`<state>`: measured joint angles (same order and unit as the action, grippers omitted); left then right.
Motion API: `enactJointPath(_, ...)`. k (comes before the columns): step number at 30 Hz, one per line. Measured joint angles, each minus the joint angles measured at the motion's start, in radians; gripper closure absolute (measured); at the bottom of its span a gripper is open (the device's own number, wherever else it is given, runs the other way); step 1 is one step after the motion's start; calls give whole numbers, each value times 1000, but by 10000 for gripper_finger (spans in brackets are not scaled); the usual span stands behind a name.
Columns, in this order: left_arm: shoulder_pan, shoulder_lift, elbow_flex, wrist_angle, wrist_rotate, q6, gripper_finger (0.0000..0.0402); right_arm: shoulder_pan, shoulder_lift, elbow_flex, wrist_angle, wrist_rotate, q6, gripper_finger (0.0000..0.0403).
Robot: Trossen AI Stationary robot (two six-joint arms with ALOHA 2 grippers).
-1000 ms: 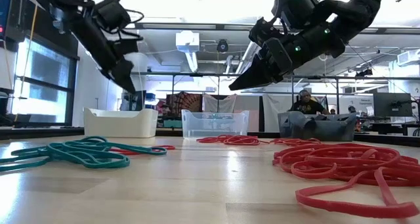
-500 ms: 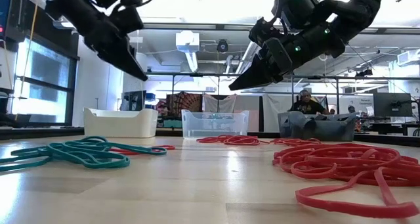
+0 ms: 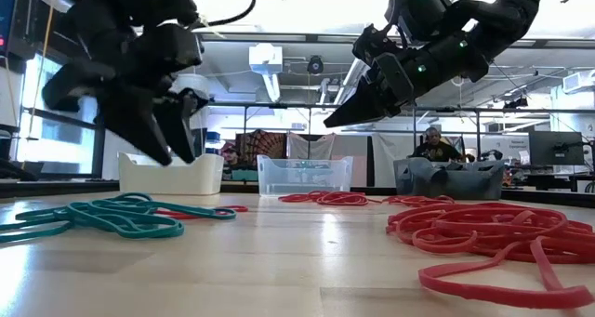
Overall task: Sort rubber bands into baskets
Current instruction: Put the blue rubber band into the white bin
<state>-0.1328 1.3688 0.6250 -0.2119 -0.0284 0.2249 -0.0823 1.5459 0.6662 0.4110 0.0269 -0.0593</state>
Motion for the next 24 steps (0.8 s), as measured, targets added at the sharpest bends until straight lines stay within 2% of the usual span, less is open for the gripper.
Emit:
enactJointPath(5, -14, 87, 0, 70, 5, 27, 231, 0, 0, 0, -3, 0, 7, 403)
enactJointPath(12, -11, 191, 0, 159, 88, 46, 231, 0, 0, 0, -3, 0, 8, 403)
enactJointPath(24, -10, 264, 2, 224, 114, 41, 237, 0, 0, 0, -3, 0, 8, 403)
